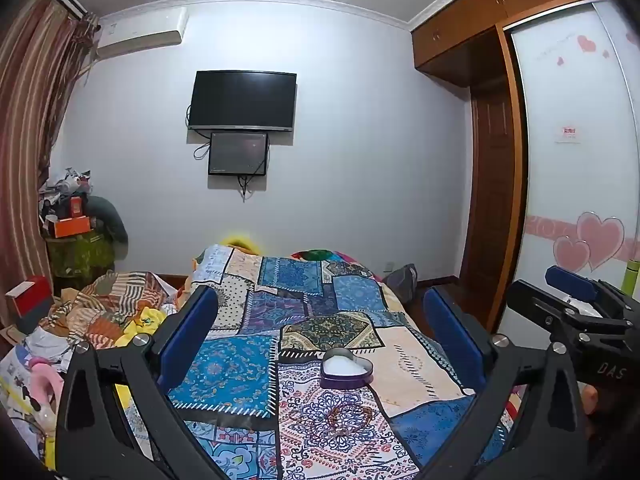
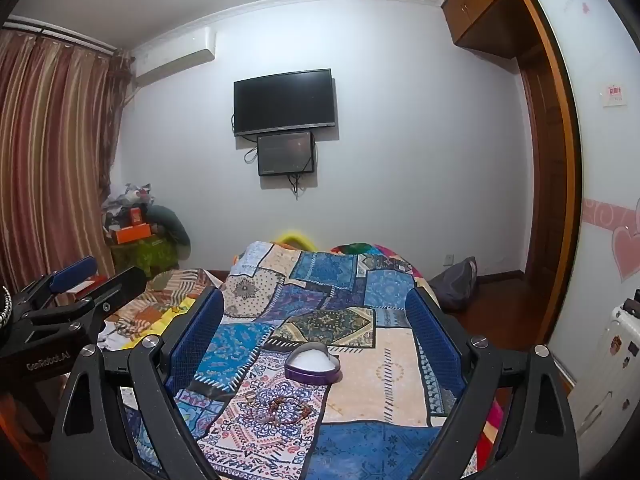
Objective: Organize jewelry
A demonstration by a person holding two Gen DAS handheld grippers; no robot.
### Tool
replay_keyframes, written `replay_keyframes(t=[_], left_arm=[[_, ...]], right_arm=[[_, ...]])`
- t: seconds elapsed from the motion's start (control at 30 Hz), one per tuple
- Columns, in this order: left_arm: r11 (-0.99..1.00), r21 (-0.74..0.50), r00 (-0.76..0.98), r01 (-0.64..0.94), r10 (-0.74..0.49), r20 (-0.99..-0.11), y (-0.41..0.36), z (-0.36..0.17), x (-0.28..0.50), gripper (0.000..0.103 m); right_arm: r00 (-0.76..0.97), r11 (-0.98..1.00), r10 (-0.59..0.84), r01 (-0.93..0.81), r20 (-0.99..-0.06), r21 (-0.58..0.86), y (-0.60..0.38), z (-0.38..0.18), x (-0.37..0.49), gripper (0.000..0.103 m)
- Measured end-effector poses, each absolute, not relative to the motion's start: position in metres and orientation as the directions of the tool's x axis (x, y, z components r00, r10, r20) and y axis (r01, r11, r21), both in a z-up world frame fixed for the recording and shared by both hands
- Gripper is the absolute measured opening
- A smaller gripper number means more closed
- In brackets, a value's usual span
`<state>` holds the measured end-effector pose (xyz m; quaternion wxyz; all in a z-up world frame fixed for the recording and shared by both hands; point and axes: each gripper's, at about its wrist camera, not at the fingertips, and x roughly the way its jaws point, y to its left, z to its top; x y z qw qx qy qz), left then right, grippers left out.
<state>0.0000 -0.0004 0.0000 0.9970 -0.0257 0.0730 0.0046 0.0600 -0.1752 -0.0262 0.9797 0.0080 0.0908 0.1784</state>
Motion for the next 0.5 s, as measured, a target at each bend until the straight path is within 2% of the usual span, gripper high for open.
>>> replay_keyframes(t=[0.5], left_arm=[[0.999,-0.041,0.987,-0.004,-0.003,-0.162,-0.010,-0.014,0.008,0.103]], right_arm=[[0.919,0.936,0.350,-0.348,-0.183,0.048,-0.176,-0.026,0.059,0.091]])
